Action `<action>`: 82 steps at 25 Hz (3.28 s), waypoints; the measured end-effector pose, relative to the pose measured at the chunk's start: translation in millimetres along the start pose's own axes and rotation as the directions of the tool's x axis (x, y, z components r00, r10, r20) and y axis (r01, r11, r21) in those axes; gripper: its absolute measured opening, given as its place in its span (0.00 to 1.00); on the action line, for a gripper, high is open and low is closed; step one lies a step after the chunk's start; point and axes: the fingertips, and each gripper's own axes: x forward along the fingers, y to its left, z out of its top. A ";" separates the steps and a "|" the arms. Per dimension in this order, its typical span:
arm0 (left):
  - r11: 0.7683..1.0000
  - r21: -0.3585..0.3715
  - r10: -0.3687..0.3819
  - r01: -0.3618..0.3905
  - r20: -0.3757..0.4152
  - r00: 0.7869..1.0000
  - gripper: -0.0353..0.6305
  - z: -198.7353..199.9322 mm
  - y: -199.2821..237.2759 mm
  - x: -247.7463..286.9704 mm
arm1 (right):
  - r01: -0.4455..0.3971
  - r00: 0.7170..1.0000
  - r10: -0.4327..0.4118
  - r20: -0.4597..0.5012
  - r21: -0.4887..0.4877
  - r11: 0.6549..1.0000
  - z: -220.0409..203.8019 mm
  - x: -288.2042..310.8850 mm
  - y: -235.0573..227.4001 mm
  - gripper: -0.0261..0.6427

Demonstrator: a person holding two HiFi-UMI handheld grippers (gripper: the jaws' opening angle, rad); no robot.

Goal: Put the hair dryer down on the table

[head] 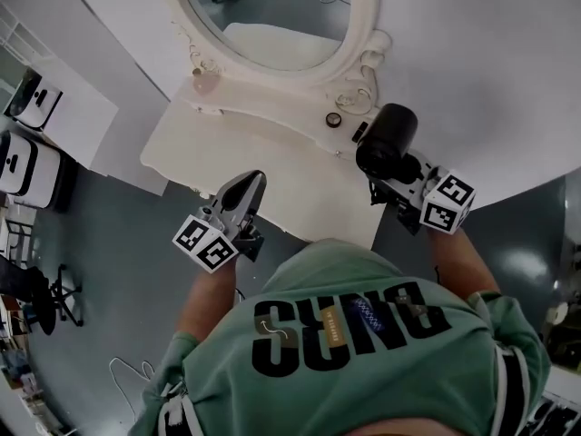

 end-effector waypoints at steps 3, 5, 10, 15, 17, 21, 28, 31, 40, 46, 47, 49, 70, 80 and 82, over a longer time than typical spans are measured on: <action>0.998 0.013 0.059 -0.060 0.020 0.998 0.07 -10.3 -11.6 34.7 | -0.049 0.998 0.048 -0.037 -0.007 0.999 -0.3 -13.0 -34.8 0.36; 0.995 0.019 0.095 -0.096 0.035 0.995 0.07 -18.7 -16.9 44.0 | -0.080 0.995 0.077 -0.070 -0.032 0.996 -5.9 -19.0 -48.9 0.36; 0.985 0.032 0.164 -0.167 0.065 0.984 0.07 -14.8 -20.3 39.6 | -0.134 0.986 0.127 -0.106 -0.062 0.989 0.3 -16.9 -58.0 0.36; 0.980 0.057 0.185 -0.189 0.069 0.980 0.07 -3.0 12.8 31.9 | -0.168 0.979 0.154 -0.136 -0.100 0.981 9.4 33.6 -63.1 0.36; 0.979 0.065 0.188 -0.192 0.065 0.980 0.07 2.9 26.1 28.3 | -0.183 0.974 0.164 -0.159 -0.114 0.976 14.1 58.2 -60.0 0.36; 0.979 0.074 0.187 -0.191 0.051 0.981 0.07 11.5 59.6 20.0 | -0.210 0.957 0.170 -0.233 -0.158 0.965 18.6 116.9 -57.1 0.36; 0.978 0.079 0.190 -0.192 0.024 0.981 0.07 7.5 127.2 9.3 | -0.268 0.900 0.165 -0.403 -0.215 0.939 -9.8 230.7 -65.0 0.36; 0.979 0.052 0.197 -0.198 0.020 0.980 0.07 0.0 155.6 4.8 | -0.280 0.863 0.147 -0.484 -0.216 0.935 -40.6 275.8 -73.4 0.36; 0.981 0.003 0.193 -0.193 -0.007 0.981 0.07 -37.0 221.2 -9.9 | -0.293 0.724 0.051 -0.688 -0.239 0.926 -142.7 377.8 -114.8 0.36; 0.984 -0.016 0.177 -0.178 -0.035 0.984 0.07 -63.2 240.9 -17.8 | -0.272 0.649 -0.008 -0.761 -0.241 0.932 -183.0 412.3 -143.6 0.36; 0.984 -0.022 0.176 -0.177 -0.037 0.984 0.07 -66.8 243.7 -19.4 | -0.267 0.638 -0.016 -0.770 -0.240 0.933 -187.3 416.7 -146.6 0.36; 0.983 -0.038 0.179 -0.181 -0.038 0.983 0.07 -72.7 251.8 -22.3 | -0.248 0.617 -0.044 -0.786 -0.246 0.937 -194.1 426.0 -155.5 0.36; 0.986 -0.065 0.147 -0.150 -0.053 0.988 0.07 -90.9 261.4 -25.9 | -0.108 0.538 -0.122 -0.834 -0.212 0.971 -217.6 448.9 -187.0 0.37; 0.987 -0.078 0.138 -0.142 -0.053 0.989 0.07 -95.9 254.0 -26.6 | -0.031 0.562 -0.222 -0.797 -0.289 0.957 -214.3 448.9 -192.9 0.41; 0.986 -0.084 0.142 -0.145 -0.047 0.989 0.07 -97.3 254.0 -27.8 | -0.031 0.569 -0.251 -0.783 -0.326 0.945 -212.6 449.5 -194.2 0.42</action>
